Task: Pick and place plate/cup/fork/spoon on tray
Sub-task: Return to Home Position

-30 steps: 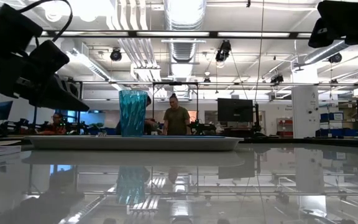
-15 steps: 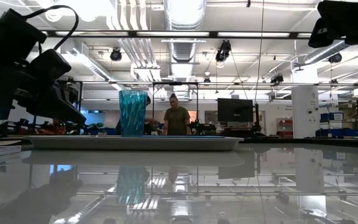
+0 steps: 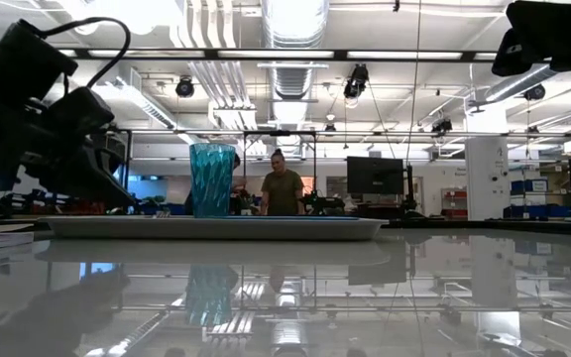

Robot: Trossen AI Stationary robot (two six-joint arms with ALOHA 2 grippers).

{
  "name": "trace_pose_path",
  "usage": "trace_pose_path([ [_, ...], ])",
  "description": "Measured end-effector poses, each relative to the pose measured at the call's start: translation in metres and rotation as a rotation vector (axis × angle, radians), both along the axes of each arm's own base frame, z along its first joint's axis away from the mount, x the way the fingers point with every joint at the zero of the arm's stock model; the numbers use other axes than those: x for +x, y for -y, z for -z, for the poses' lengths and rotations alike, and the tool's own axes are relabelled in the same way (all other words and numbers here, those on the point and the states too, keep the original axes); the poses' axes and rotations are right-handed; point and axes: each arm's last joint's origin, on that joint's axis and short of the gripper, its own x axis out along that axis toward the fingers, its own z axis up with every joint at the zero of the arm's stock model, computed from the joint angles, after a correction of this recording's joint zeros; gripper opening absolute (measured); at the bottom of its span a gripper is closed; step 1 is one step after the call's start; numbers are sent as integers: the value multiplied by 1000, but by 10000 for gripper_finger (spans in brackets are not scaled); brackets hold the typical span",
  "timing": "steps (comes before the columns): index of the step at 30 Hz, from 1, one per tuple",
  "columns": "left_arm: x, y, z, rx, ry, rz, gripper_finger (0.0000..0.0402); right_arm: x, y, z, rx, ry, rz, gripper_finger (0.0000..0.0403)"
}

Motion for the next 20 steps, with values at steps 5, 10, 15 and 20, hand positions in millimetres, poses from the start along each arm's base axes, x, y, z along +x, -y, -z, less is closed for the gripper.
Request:
trace_pose_path([
  [5, 0, 0, 2, 1, -15, 0, 0, 0, 0, 0, 0, 0, 0, 9],
  [10, 0, 0, 3, 1, -23, 0, 0, 0, 0, 0, 0, 0, 0, 9],
  [15, 0, 0, 2, 1, -21, 0, 0, 0, 0, 0, 0, 0, 0, 9],
  [20, 0, 0, 3, 1, -22, 0, 0, 0, 0, 0, 0, 0, 0, 9],
])
